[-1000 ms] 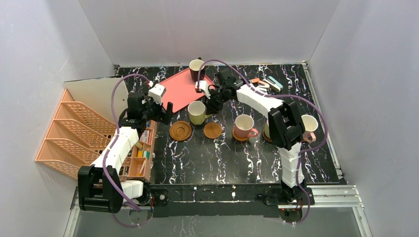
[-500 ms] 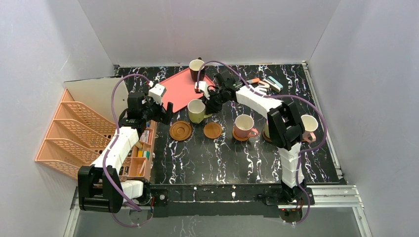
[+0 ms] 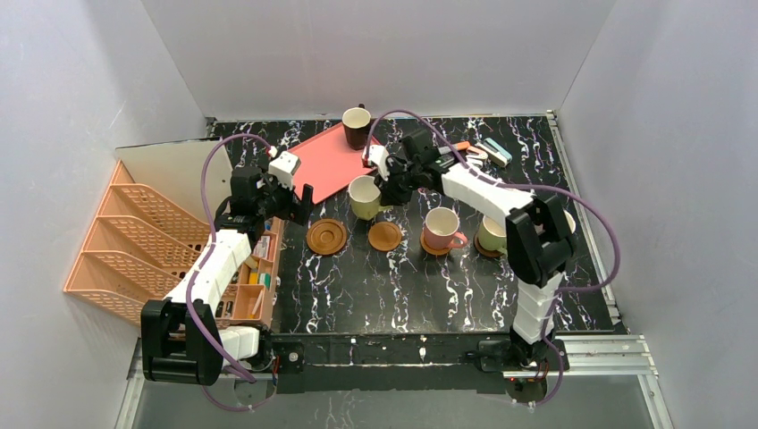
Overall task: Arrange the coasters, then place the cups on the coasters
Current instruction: Pick up the cup at the center of the board, then place the cup on the coaster.
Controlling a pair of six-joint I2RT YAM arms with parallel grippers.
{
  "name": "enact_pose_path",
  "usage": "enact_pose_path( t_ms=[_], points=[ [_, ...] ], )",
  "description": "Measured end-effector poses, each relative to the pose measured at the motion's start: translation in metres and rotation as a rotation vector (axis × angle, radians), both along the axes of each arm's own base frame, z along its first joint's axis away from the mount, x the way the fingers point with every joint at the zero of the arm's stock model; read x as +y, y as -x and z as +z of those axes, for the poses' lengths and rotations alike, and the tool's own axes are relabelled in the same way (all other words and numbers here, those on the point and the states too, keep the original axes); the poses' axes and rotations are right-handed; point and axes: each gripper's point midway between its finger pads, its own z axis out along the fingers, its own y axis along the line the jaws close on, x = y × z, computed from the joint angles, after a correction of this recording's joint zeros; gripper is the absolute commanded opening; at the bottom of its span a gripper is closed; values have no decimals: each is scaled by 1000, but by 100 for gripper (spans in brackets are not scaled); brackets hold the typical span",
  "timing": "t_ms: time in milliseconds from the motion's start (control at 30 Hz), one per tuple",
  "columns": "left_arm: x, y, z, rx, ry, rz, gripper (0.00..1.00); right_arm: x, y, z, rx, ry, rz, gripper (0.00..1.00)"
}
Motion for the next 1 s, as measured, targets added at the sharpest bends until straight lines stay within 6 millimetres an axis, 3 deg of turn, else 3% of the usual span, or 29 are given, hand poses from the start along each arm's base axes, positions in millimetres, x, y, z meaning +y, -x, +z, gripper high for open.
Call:
enact_pose_path(
  t_ms=[333, 433, 567, 700, 1000],
  points=[
    [0, -1, 1, -7, 3, 2, 98, -22, 10, 81, -173, -117, -118, 1],
    [1, -2, 1, -11, 3, 4, 98, -32, 18, 106, -223, -162, -149, 1],
    [2, -1, -1, -6, 3, 9, 98, -48, 38, 124, -259, -195, -163, 1],
    [2, -1, -2, -5, 4, 9, 98, -57, 51, 125, -262, -198, -167, 1],
    [3, -1, -2, -3, 3, 10, 98, -63, 58, 80, -129, -127, -219, 1]
  ],
)
